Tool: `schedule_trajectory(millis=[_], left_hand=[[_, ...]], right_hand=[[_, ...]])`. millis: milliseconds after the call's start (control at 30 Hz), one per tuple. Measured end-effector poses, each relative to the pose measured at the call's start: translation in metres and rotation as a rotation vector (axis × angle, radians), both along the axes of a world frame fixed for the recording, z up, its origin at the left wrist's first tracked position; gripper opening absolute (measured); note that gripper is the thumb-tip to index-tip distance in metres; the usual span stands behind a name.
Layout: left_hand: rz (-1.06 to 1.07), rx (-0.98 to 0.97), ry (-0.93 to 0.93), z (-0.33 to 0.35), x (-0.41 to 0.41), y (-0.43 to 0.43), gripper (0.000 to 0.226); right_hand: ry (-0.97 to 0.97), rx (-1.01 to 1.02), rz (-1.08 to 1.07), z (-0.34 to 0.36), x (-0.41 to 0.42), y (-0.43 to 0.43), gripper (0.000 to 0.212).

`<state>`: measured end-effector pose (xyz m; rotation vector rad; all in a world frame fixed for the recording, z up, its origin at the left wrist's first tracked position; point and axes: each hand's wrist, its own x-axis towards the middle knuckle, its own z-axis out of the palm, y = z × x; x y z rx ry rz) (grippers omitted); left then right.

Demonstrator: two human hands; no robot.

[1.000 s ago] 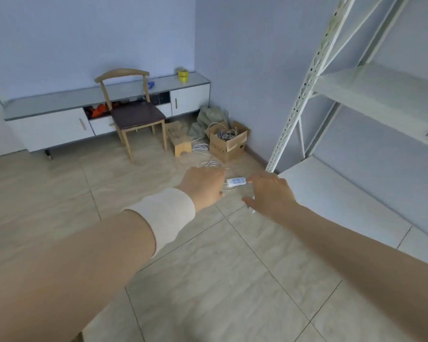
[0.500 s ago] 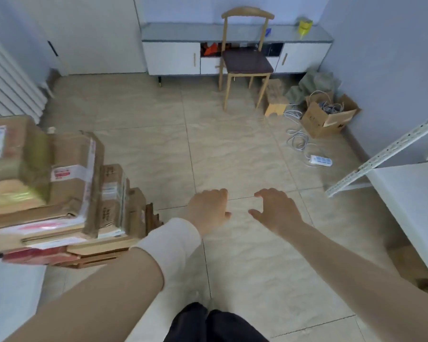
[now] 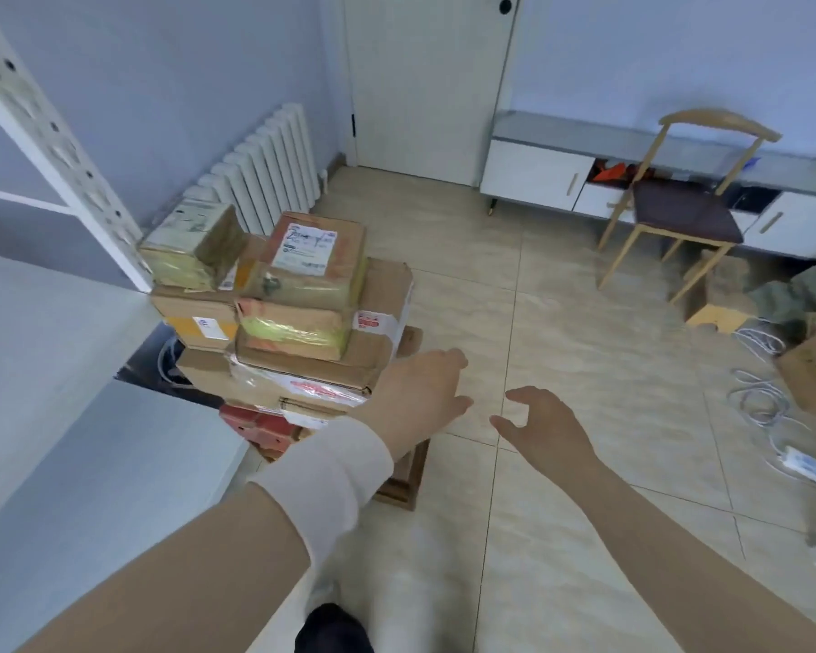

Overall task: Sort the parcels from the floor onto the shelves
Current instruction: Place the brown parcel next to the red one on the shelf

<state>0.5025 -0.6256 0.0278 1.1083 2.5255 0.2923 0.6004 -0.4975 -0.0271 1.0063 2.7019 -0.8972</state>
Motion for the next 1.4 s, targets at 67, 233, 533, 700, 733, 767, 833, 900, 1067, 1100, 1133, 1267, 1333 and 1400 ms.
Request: schedule_trajectory(millis=[67, 233, 533, 700, 733, 767, 833, 900, 1067, 1100, 1133, 1267, 1333, 1400], left_hand=[[0.046, 0.029, 0.002, 0.013, -0.032, -0.025, 0.047], [0.182, 0.129, -0.018, 0.03, -0.114, -0.092, 0.042], [0.444, 0.378, -0.32, 0.01, -0.214, -0.143, 0.055], [0.601, 0.441, -0.533, -0.022, -0.238, -0.139, 0.078], [0.634, 0.449, -0.575, -0.027, -0.24, -0.137, 0.081], [0.67, 0.467, -0.619, -0.034, -0.243, -0.134, 0.083], [0.74, 0.501, -0.681, -0.045, -0.247, -0.131, 0.083], [0.763, 0.522, -0.72, -0.055, -0.251, -0.128, 0.08], [0.795, 0.597, -0.847, -0.064, -0.254, -0.122, 0.065], [0.804, 0.615, -0.856, -0.067, -0.253, -0.123, 0.066], [0.809, 0.628, -0.86, -0.072, -0.253, -0.123, 0.066], [0.802, 0.652, -0.874, -0.082, -0.253, -0.127, 0.06], [0.775, 0.649, -0.9, -0.087, -0.254, -0.129, 0.059], [0.72, 0.64, -0.931, -0.086, -0.254, -0.127, 0.059]], right_hand=[[0.067, -0.039, -0.005, 0.009, -0.036, -0.019, 0.045], [0.232, -0.191, -0.092, 0.025, -0.12, -0.068, 0.044], [0.256, -0.4, -0.266, 0.015, -0.205, -0.102, 0.06], [0.291, -0.655, -0.364, 0.0, -0.24, -0.097, 0.076], [0.296, -0.712, -0.373, -0.004, -0.246, -0.096, 0.085], [0.299, -0.757, -0.373, -0.009, -0.252, -0.095, 0.099], [0.312, -0.842, -0.389, -0.021, -0.258, -0.095, 0.126], [0.343, -0.928, -0.415, -0.032, -0.262, -0.096, 0.124], [0.344, -1.028, -0.473, -0.041, -0.26, -0.104, 0.121], [0.348, -1.036, -0.489, -0.041, -0.259, -0.106, 0.109], [0.358, -1.044, -0.5, -0.04, -0.258, -0.11, 0.094], [0.424, -1.017, -0.507, -0.04, -0.256, -0.118, 0.061], [0.452, -1.002, -0.512, -0.041, -0.253, -0.121, 0.053], [0.503, -0.982, -0.542, -0.039, -0.246, -0.124, 0.044]])
